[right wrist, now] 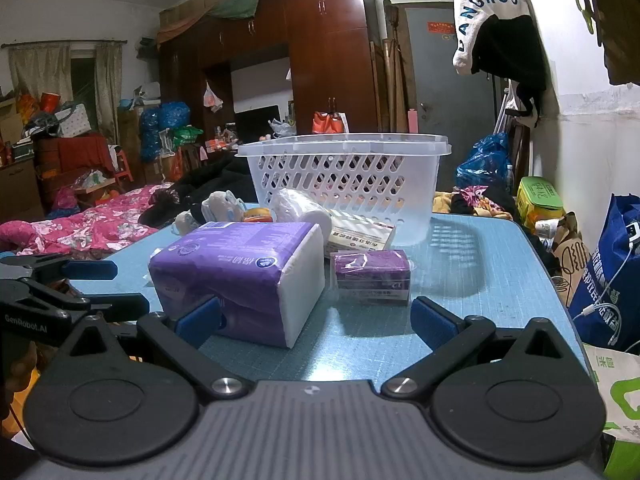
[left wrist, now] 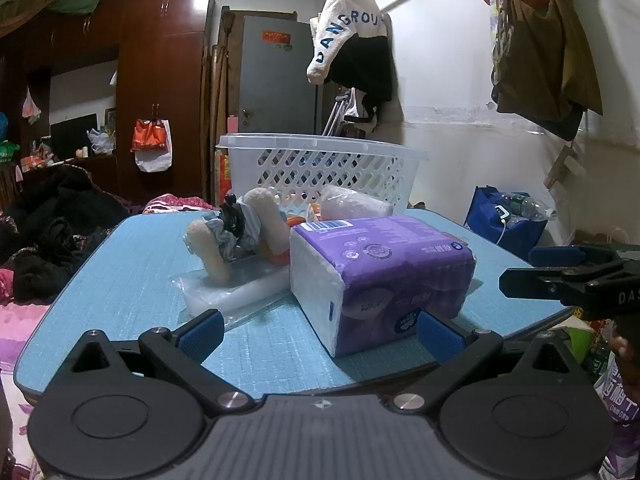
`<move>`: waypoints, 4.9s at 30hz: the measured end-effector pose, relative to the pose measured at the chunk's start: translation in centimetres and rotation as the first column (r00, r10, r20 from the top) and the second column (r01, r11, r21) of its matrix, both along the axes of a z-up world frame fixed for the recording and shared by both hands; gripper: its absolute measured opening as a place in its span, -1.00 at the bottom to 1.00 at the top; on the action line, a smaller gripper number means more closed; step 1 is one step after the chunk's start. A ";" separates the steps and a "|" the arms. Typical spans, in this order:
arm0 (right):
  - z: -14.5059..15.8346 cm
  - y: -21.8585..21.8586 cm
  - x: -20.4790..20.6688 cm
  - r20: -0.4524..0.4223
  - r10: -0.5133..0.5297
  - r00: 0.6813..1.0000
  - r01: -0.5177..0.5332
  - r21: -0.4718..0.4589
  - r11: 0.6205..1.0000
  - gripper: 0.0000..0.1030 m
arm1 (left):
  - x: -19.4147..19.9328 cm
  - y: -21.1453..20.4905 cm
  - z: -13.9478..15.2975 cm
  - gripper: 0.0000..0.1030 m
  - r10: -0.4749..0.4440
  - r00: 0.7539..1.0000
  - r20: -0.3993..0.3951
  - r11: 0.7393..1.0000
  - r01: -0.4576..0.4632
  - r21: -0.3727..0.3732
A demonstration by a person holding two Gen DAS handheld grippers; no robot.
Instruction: Organize objects
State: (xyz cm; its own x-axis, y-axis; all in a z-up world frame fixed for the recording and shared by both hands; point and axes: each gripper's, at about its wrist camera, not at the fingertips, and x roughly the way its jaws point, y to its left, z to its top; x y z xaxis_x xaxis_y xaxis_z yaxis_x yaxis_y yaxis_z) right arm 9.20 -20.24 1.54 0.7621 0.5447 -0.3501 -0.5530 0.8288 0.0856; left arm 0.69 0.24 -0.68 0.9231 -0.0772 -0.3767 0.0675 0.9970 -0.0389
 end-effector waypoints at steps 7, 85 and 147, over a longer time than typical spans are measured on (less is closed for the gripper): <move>-0.1 -0.1 0.1 -0.004 -0.001 1.000 0.001 0.000 1.000 1.00 | 0.1 -0.2 -0.2 1.00 -0.012 1.000 -0.007 1.000 0.012 -0.001; -2.3 -1.4 1.8 0.139 0.160 0.977 -0.175 0.109 0.978 1.00 | 2.7 2.9 -0.6 0.94 -0.164 0.974 0.157 0.983 0.175 -0.059; 9.7 6.1 19.6 0.118 0.199 0.973 -0.192 -0.064 0.979 0.06 | 22.0 2.2 12.6 0.09 -0.315 0.920 0.234 0.944 0.277 0.181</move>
State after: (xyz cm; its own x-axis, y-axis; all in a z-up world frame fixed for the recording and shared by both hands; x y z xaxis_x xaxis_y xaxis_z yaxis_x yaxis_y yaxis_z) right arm 28.81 -14.16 11.27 0.6815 0.6709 -0.2922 -0.7083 0.7051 -0.0330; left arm 22.70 2.42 11.88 0.9323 -0.3255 -0.1578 0.3493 0.9234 0.1589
